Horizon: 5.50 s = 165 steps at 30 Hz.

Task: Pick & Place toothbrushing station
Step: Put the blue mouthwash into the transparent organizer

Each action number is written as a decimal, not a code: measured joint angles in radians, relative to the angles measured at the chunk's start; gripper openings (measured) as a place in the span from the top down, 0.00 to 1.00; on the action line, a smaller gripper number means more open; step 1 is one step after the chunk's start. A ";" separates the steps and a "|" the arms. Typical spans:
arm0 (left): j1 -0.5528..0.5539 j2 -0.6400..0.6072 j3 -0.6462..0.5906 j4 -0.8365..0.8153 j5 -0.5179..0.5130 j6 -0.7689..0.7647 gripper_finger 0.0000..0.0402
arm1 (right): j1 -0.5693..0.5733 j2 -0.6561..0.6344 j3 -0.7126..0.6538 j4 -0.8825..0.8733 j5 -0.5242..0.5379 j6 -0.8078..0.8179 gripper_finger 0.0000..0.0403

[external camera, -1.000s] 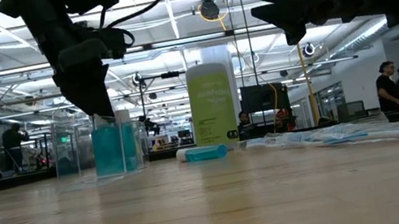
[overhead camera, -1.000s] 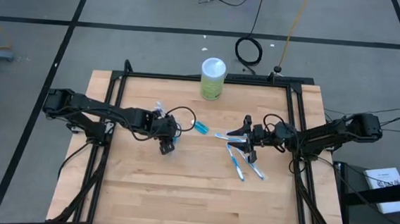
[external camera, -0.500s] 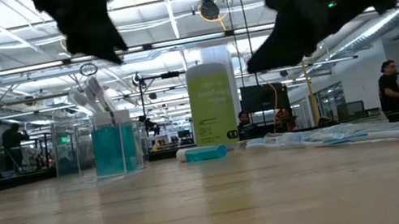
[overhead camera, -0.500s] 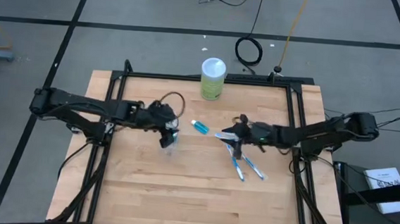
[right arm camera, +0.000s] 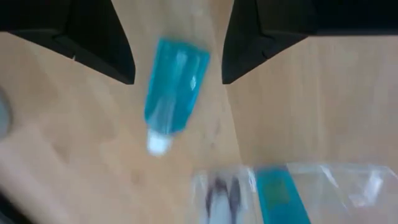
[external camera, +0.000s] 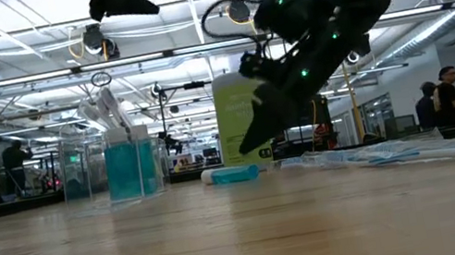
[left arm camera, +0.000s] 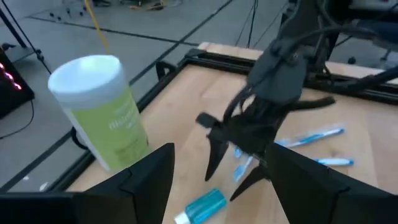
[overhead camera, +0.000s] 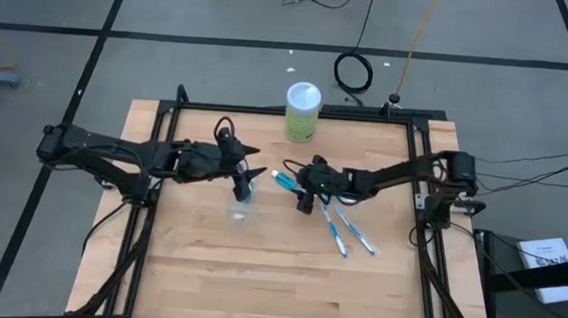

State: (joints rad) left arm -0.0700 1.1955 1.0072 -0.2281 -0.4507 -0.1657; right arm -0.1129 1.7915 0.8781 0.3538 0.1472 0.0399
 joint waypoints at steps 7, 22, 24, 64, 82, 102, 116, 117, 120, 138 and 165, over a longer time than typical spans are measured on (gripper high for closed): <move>0.003 0.026 -0.002 -0.010 -0.003 0.000 0.36 | -0.025 0.119 0.054 0.013 -0.079 0.027 0.41; 0.020 0.075 -0.001 0.000 0.006 -0.016 0.36 | -0.043 0.141 0.052 0.082 -0.099 -0.001 0.51; 0.020 0.077 -0.001 0.014 0.006 -0.017 0.36 | -0.052 0.141 0.056 0.080 -0.102 -0.009 0.50; 0.015 0.081 0.000 0.022 0.013 -0.028 0.36 | -0.042 -0.227 -0.218 0.431 -0.370 0.069 0.66; 0.016 0.230 -0.001 0.391 0.242 0.006 0.36 | -0.005 -0.300 -0.468 1.023 -0.386 0.123 0.65; 0.022 0.271 -0.001 0.521 0.329 0.083 0.36 | 0.024 -0.299 -0.467 1.019 -0.385 0.102 0.65; 0.057 0.321 0.000 0.580 0.375 0.082 0.37 | 0.024 -0.299 -0.466 1.013 -0.384 0.105 0.65; 0.059 0.328 0.000 0.589 0.385 0.082 0.37 | 0.024 -0.299 -0.466 1.012 -0.385 0.105 0.65; 0.060 0.347 0.000 0.610 0.402 0.086 0.37 | 0.024 -0.299 -0.466 1.002 -0.385 0.105 0.65; 0.061 0.291 0.000 0.539 0.401 0.111 0.37 | 0.024 -0.299 -0.466 1.004 -0.388 0.105 0.65; 0.063 0.290 0.000 0.539 0.406 0.095 0.76 | 0.030 -0.299 -0.466 1.004 -0.391 0.103 0.64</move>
State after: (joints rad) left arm -0.0067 1.4860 1.0069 0.3107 -0.0447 -0.0712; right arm -0.0834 1.4921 0.4118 1.3575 -0.2436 0.1426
